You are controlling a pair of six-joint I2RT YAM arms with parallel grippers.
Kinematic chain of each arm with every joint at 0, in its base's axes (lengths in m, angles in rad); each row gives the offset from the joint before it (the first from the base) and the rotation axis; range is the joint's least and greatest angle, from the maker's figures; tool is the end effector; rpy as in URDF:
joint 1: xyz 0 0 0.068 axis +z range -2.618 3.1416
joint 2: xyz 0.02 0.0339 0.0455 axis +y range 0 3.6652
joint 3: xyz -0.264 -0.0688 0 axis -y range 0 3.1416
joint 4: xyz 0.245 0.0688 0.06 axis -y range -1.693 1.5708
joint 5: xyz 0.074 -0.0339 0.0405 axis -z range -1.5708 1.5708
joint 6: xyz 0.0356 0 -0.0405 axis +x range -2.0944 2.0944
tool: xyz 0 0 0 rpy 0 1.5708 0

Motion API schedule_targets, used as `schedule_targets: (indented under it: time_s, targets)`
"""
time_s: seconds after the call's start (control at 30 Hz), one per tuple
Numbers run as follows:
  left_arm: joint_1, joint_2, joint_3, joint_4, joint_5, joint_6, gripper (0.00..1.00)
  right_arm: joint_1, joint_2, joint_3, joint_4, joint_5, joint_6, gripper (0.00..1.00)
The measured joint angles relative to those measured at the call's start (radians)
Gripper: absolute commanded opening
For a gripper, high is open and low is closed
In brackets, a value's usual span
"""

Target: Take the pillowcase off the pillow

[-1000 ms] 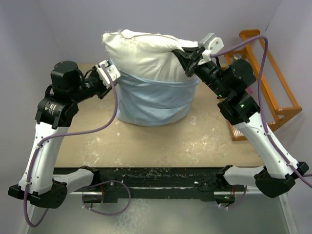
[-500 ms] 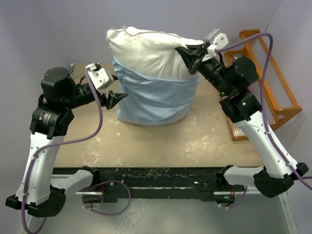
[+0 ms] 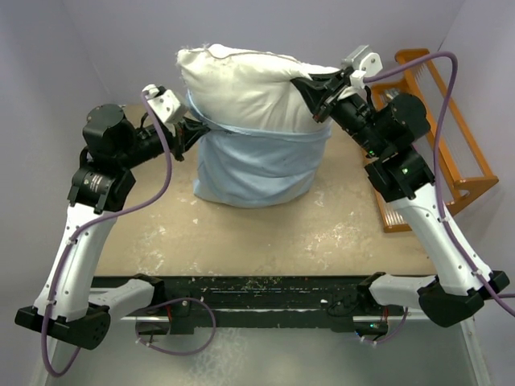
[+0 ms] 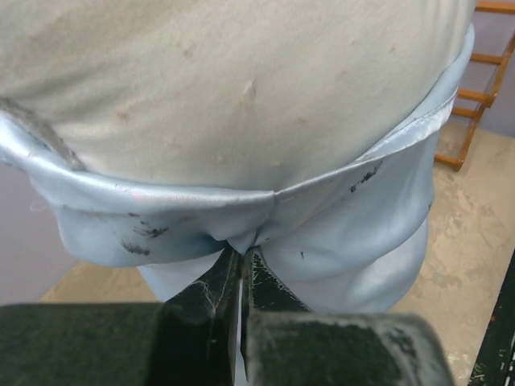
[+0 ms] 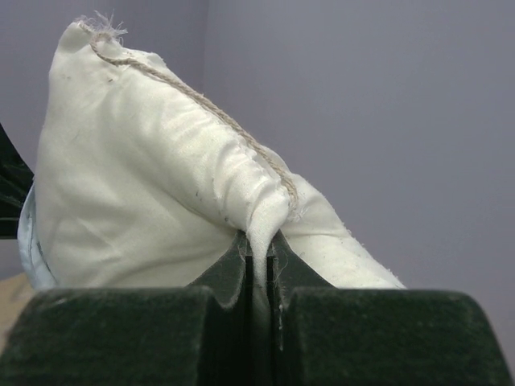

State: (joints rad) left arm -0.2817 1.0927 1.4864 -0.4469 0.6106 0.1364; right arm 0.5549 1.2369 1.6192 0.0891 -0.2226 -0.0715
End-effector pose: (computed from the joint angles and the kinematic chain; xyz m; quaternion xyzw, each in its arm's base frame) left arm 0.1911 -0.0765 0.4918 0.3459 0.6341 -0.2652 0.6387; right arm 0.1958 0.1306 0.5594 -0.2501 0.4648 0.2592 0.8089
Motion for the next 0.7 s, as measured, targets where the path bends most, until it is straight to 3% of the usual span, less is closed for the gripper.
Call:
schedule_targets:
  time_s: [0.47, 0.7]
  targets:
    - [0.0, -0.116, -0.197, 0.015, -0.105, 0.043, 0.0, -0.073, 0.1, 0.109, 0.004, 0.1, 0.183, 0.0]
    - [0.0, -0.074, -0.304, 0.02, -0.16, 0.113, 0.0, -0.195, 0.096, 0.109, 0.029, 0.103, 0.376, 0.0]
